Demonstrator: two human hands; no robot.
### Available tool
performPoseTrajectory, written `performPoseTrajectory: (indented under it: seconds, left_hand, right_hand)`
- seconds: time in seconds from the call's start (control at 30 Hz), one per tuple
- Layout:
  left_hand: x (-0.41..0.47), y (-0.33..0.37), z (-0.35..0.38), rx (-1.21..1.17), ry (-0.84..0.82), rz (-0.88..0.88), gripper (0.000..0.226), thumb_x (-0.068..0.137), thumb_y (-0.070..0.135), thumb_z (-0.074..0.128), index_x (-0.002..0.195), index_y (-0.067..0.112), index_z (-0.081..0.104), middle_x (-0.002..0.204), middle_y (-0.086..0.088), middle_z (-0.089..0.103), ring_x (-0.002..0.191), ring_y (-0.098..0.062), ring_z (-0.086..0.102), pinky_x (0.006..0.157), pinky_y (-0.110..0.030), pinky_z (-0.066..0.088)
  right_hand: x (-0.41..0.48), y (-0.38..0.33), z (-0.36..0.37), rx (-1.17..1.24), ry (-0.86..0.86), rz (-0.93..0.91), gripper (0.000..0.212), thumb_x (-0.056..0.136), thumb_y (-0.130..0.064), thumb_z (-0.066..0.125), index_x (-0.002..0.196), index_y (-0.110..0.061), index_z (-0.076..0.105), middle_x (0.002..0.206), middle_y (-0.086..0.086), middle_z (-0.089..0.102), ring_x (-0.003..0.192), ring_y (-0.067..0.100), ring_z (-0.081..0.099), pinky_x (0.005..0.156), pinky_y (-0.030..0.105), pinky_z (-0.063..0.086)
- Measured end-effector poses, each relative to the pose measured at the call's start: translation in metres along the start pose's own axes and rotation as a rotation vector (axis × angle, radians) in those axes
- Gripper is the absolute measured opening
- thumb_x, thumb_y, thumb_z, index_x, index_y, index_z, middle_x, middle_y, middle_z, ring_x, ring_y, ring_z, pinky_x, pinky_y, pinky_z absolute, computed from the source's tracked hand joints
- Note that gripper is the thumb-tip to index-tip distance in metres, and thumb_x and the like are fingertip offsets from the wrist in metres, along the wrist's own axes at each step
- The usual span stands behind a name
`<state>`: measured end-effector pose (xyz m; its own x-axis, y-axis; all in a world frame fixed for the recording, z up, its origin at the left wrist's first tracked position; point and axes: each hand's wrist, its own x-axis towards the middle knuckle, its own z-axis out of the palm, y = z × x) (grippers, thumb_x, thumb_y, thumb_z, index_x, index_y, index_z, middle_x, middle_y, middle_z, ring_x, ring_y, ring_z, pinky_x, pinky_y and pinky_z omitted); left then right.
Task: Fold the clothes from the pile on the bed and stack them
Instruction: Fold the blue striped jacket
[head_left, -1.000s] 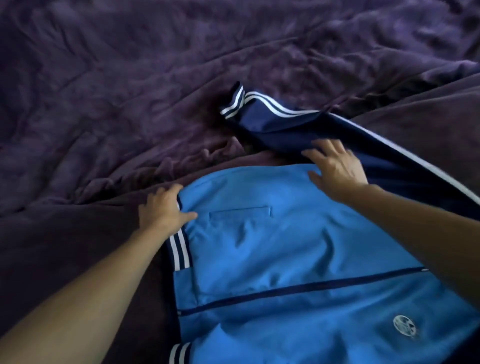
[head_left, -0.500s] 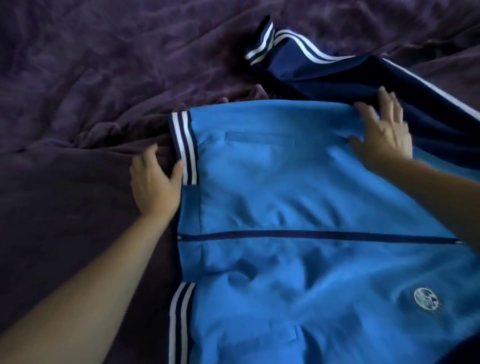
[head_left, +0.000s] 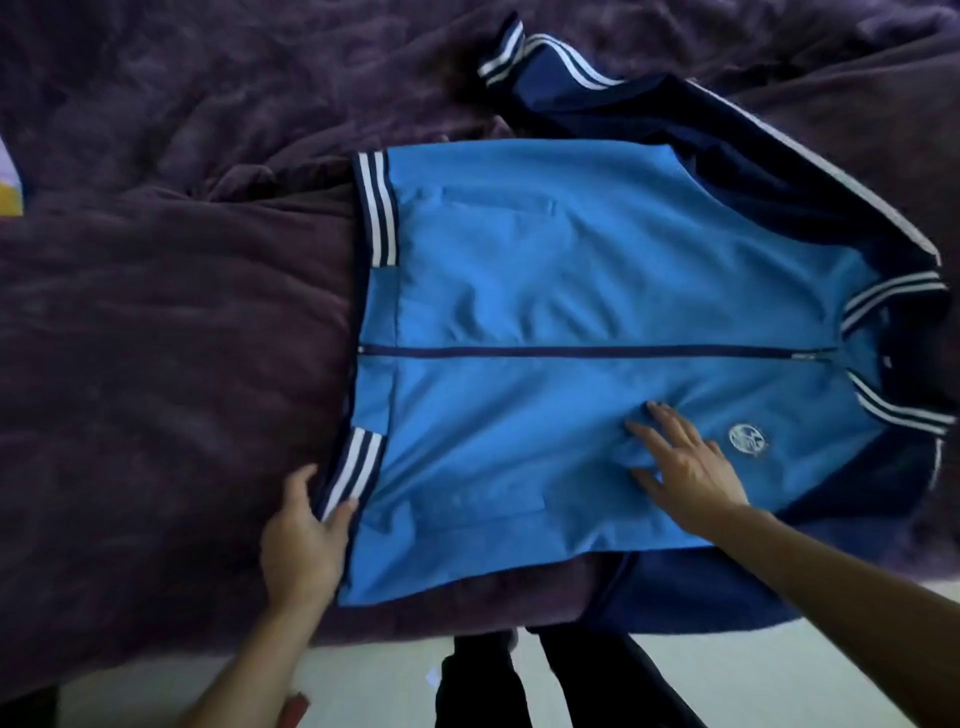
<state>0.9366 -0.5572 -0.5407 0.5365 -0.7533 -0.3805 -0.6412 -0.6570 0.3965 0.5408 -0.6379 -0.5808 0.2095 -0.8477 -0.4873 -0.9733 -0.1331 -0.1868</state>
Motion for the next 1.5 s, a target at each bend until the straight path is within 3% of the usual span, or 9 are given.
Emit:
performPoseTrajectory:
  seconds: [0.17,0.37,0.6,0.83,1.0,1.13,1.33,1.43,1.5]
  left_hand:
    - [0.003,-0.001,-0.008,0.201,0.131,0.154,0.048,0.077,0.009,0.072,0.121,0.012,0.054,0.112,-0.015,0.059,0.104,-0.039,0.055,0.074,-0.050,0.049]
    - [-0.113,0.026,0.046,0.052,-0.147,0.415,0.014,0.078,0.024,0.074,0.085,0.016,0.066,0.080,-0.002,0.065,0.079,-0.028,0.063,0.065,-0.035,0.047]
    - [-0.204,0.065,0.138,0.210,-0.387,0.435,0.038,0.084,0.047,0.062,0.113,0.023,0.059,0.108,-0.001,0.056,0.106,-0.024,0.051,0.086,-0.038,0.044]
    - [-0.228,0.079,0.156,-0.130,-0.381,0.347,0.011,0.086,0.016,0.061,0.079,0.017,0.052,0.083,0.003,0.056,0.086,-0.026,0.056,0.073,-0.039,0.043]
    - [-0.223,0.104,0.146,-0.114,-0.432,0.273,0.036,0.084,0.020,0.067,0.117,0.018,0.053,0.113,-0.004,0.055,0.105,-0.020,0.056,0.090,-0.039,0.047]
    - [-0.209,0.141,0.147,-0.058,-0.152,0.218,0.020,0.085,0.021,0.064,0.102,0.017,0.056,0.108,-0.004,0.055,0.098,-0.024,0.057,0.077,-0.034,0.045]
    - [-0.220,0.157,0.157,-0.010,-0.040,0.201,0.021,0.085,0.039,0.063,0.083,0.019,0.057,0.086,-0.002,0.067,0.087,-0.029,0.061,0.064,-0.030,0.037]
    - [-0.230,0.165,0.184,0.051,-0.257,0.088,0.041,0.085,0.044,0.063,0.116,0.018,0.061,0.114,-0.005,0.066,0.109,-0.029,0.058,0.082,-0.036,0.046]
    - [-0.225,0.165,0.195,0.014,-0.267,0.053,0.042,0.089,0.030,0.061,0.128,0.016,0.057,0.126,-0.009,0.059,0.116,-0.029,0.055,0.092,-0.038,0.046]
  right_hand:
    - [-0.053,0.023,-0.001,0.026,0.208,0.074,0.052,0.079,-0.024,0.075,0.127,-0.013,0.059,0.138,0.015,0.049,0.121,0.039,0.050,0.086,0.051,0.047]
    - [-0.126,0.054,0.020,0.217,0.399,0.487,0.056,0.084,-0.027,0.069,0.135,-0.015,0.049,0.148,0.014,0.037,0.133,0.037,0.033,0.101,0.052,0.035]
    - [-0.144,0.089,0.019,0.859,0.429,1.011,0.066,0.077,-0.039,0.073,0.127,-0.005,0.046,0.117,0.014,0.055,0.111,0.036,0.055,0.090,0.050,0.051]
    - [-0.164,0.080,0.015,1.354,0.167,0.913,0.028,0.078,-0.028,0.078,0.089,-0.010,0.061,0.073,0.005,0.061,0.053,0.016,0.051,0.040,0.022,0.040]
    - [-0.165,0.070,-0.040,1.734,-0.099,0.749,0.018,0.090,-0.019,0.065,0.100,-0.006,0.058,0.059,0.009,0.063,0.040,0.017,0.056,0.042,0.027,0.046]
    - [-0.119,0.065,-0.091,1.950,-0.204,0.533,0.016,0.100,-0.018,0.044,0.102,-0.008,0.055,0.076,0.012,0.072,0.062,0.019,0.071,0.058,0.028,0.057]
    - [-0.063,0.088,-0.094,1.200,-0.125,0.190,0.055,0.084,-0.007,0.058,0.134,-0.024,0.043,0.101,0.003,0.061,0.080,0.014,0.063,0.074,0.032,0.054]
    - [-0.072,0.101,-0.063,0.650,-0.023,0.241,0.062,0.080,-0.032,0.075,0.134,-0.014,0.051,0.114,0.005,0.061,0.100,0.024,0.059,0.087,0.036,0.051]
    - [-0.086,0.103,-0.043,0.590,-0.171,0.233,0.049,0.074,-0.042,0.079,0.109,-0.010,0.064,0.094,0.005,0.064,0.086,0.026,0.060,0.070,0.033,0.052]
